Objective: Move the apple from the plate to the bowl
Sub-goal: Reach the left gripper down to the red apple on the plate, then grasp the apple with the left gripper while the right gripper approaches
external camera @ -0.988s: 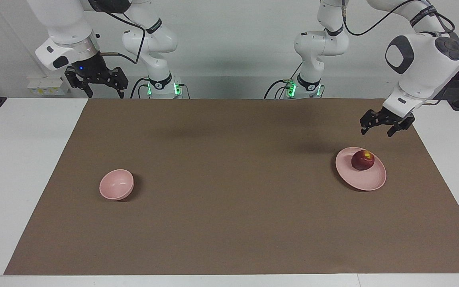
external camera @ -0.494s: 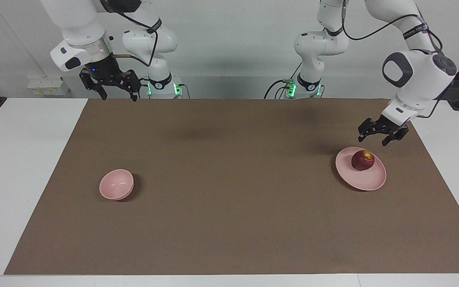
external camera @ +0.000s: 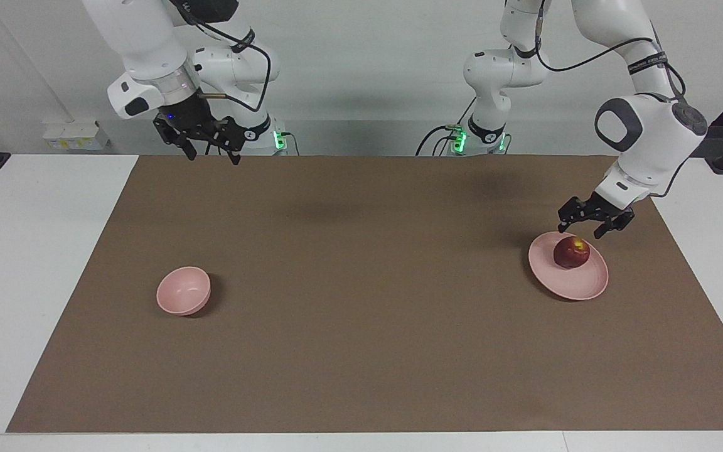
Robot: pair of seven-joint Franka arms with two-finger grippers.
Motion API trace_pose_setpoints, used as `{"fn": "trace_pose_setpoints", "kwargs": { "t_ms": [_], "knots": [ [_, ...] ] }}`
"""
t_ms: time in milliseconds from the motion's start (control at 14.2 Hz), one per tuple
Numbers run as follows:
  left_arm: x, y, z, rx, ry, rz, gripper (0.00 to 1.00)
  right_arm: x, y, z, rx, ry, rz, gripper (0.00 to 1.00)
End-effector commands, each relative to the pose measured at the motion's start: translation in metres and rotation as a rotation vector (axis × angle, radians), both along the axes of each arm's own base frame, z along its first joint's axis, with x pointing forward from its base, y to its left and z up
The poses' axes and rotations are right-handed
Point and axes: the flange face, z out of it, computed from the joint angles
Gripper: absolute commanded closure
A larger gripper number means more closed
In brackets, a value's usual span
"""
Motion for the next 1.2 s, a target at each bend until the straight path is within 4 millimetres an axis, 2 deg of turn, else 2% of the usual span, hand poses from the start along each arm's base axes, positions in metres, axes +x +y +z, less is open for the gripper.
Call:
{"fn": "trace_pose_setpoints", "kwargs": {
  "t_ms": [0,282,424,494,635,706,918,988,1129],
  "knots": [
    [0.004,0.002,-0.016,-0.062,-0.044,0.055,0.0,0.011,0.018,-0.015,0.082,0.03,-0.095,0.0],
    [0.006,0.002,-0.022,-0.071,-0.056,0.039,0.0,0.027,0.035,-0.038,0.237,0.15,-0.268,0.0],
    [0.01,0.005,-0.035,-0.055,-0.065,0.047,0.0,0.032,0.047,-0.045,0.32,0.219,-0.372,0.0],
    [0.011,0.005,-0.035,-0.054,-0.066,0.047,0.0,0.033,0.058,-0.05,0.364,0.271,-0.413,0.0],
    [0.008,0.006,-0.038,-0.055,-0.06,0.045,0.0,0.036,0.069,-0.062,0.448,0.325,-0.486,0.0],
    [0.008,0.006,-0.038,-0.055,-0.061,0.03,0.0,0.033,0.086,-0.065,0.47,0.347,-0.522,0.0],
    [0.001,0.006,-0.043,-0.059,-0.043,0.015,0.0,0.031,0.103,-0.082,0.582,0.435,-0.622,0.0],
    [-0.002,0.004,-0.045,-0.061,-0.036,0.013,0.18,0.028,0.112,-0.084,0.618,0.444,-0.651,0.0],
    [-0.003,0.004,-0.046,-0.063,-0.033,0.013,0.66,0.026,0.119,-0.089,0.655,0.503,-0.721,0.0]
  ]
}}
